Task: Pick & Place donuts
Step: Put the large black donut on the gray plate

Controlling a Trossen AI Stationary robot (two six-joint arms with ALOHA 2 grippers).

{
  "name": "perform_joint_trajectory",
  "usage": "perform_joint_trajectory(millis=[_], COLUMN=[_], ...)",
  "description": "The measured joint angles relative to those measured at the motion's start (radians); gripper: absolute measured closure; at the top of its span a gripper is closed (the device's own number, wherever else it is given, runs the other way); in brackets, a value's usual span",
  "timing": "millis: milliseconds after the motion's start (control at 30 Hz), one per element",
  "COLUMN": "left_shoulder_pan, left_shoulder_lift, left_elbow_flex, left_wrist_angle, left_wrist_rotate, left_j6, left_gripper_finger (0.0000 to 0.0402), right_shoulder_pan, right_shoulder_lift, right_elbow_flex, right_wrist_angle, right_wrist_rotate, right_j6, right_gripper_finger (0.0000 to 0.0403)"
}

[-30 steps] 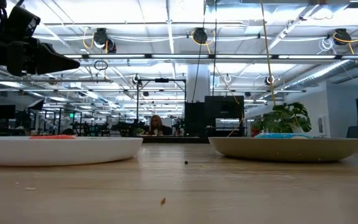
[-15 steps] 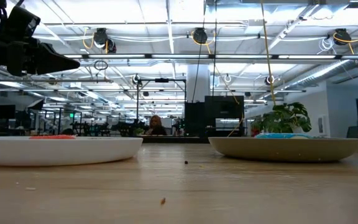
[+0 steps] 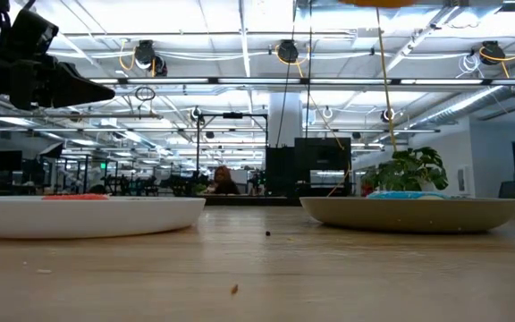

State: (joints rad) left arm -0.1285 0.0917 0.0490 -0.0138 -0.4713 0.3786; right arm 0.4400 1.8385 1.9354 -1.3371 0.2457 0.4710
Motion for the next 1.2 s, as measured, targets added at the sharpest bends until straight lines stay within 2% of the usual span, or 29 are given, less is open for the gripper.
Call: perform_joint_trajectory(millis=[133, 300, 567, 767, 1100, 1200], left_shoulder_pan=[0.0, 0.0, 0.0, 0.0, 0.0, 0.0], left_shoulder_lift=[0.0, 0.0, 0.0, 0.0, 0.0, 0.0], left_elbow_flex=[0.0, 0.0, 0.0, 0.0, 0.0, 0.0], left_wrist_angle=[-0.003, -0.01, -0.013, -0.013, -0.013, -0.013], left_wrist_rotate=[0.0, 0.0, 0.0, 0.0, 0.0, 0.0], left_j6=[-0.001, -0.003, -0.003, -0.001, 0.0, 0.0], left_gripper_finger=[0.0364, 0.0364, 0.0364, 0.0364, 0.0364, 0.0364], right_shoulder_pan=[-0.051, -0.126, -0.245, -0.292, -0.304, -0.306], right_shoulder_lift=[0.001, 0.0, 0.001, 0.002, 0.002, 0.002], right_elbow_flex=[0.0, -0.022, -0.253, -0.426, -0.559, -0.574], right_wrist_angle=[-0.041, -0.046, 0.185, 0.366, 0.6, 0.631], right_wrist_rotate=[0.07, 0.059, -0.095, -0.202, -0.326, -0.328], right_j6=[-0.035, -0.083, -0.215, -0.277, -0.318, -0.32], right_gripper_finger=[0.0394, 0.0394, 0.0395, 0.0395, 0.0395, 0.0395])
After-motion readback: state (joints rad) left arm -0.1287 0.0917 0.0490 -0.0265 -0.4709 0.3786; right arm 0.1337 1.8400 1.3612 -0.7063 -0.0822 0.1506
